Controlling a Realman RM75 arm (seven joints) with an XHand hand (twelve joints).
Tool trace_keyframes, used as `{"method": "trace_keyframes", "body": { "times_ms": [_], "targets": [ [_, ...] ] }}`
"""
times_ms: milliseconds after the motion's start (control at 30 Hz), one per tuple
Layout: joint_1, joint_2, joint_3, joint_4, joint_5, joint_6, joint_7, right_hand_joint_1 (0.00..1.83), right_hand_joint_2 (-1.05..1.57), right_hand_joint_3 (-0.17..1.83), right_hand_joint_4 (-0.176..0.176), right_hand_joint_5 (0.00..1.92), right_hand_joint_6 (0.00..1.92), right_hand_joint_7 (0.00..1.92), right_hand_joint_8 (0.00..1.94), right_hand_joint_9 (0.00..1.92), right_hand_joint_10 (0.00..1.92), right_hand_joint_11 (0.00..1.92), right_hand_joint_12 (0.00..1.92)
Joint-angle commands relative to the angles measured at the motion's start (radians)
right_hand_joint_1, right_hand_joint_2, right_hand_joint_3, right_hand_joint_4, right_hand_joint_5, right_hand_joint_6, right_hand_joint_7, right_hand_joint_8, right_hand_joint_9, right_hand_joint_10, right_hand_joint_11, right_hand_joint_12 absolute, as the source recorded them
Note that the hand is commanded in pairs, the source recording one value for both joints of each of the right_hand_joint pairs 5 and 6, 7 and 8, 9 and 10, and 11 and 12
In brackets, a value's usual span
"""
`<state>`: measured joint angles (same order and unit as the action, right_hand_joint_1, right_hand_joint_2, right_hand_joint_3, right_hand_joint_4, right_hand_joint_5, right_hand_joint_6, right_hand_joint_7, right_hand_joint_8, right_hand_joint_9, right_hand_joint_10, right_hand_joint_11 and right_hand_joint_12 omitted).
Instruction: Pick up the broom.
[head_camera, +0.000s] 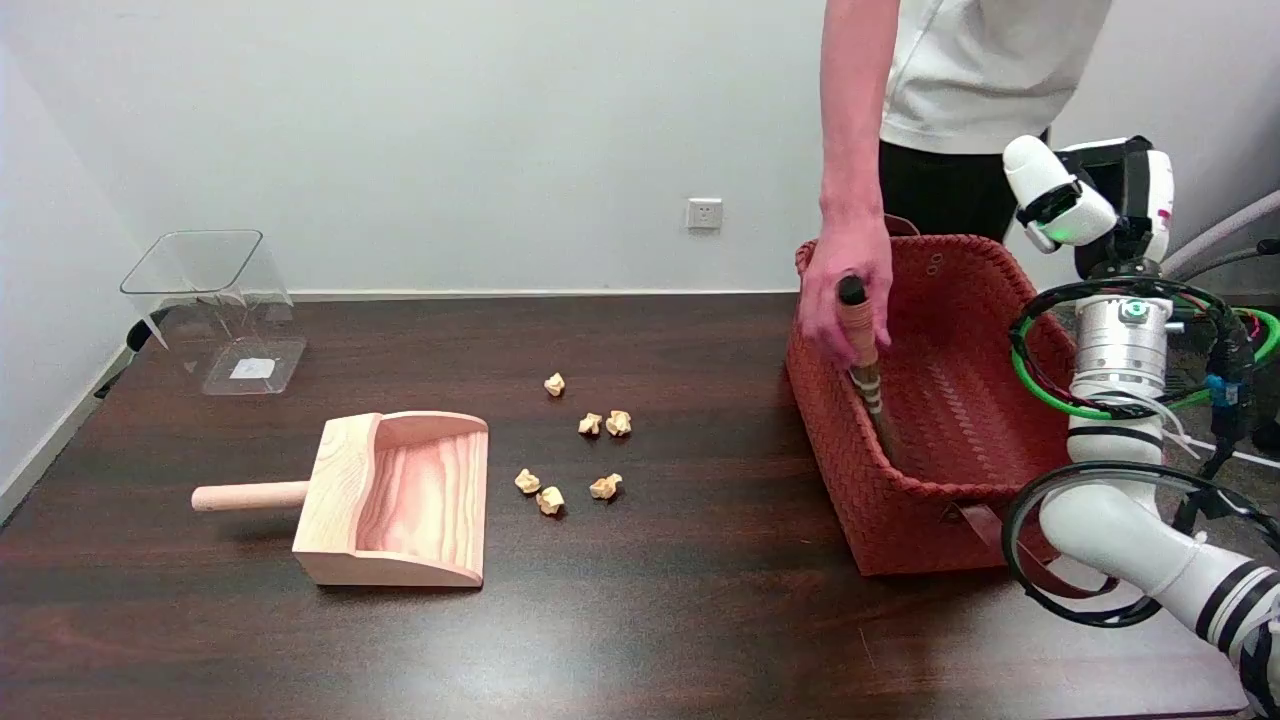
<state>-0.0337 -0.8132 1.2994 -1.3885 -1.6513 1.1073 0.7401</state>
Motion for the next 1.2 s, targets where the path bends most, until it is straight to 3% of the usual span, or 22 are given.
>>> {"method": "trace_keyframes", "body": {
  "times_ms": [33,433,767,1200],
  "targets": [
    [0.043,0.000,-0.085,-0.060,0.015,0.008,-0.048,0.85,0.01,1.08,0.000,1.92,1.92,1.92,1.92,1.92,1.92,1.92,1.92],
    [0.089,0.003,-0.082,-0.014,-0.003,-0.008,-0.048,0.85,0.01,1.10,0.000,1.92,1.92,1.92,1.92,1.92,1.92,1.92,1.92],
    [-0.114,-0.002,0.169,0.024,-0.093,-0.055,-0.040,0.85,0.01,1.12,0.000,1.92,1.92,1.92,1.92,1.92,1.92,1.92,1.92],
    [-0.259,-0.049,0.322,-0.055,-0.101,-0.124,-0.040,0.85,0.02,1.12,0.000,1.92,1.92,1.92,1.92,1.92,1.92,1.92,1.92]
  ]
}}
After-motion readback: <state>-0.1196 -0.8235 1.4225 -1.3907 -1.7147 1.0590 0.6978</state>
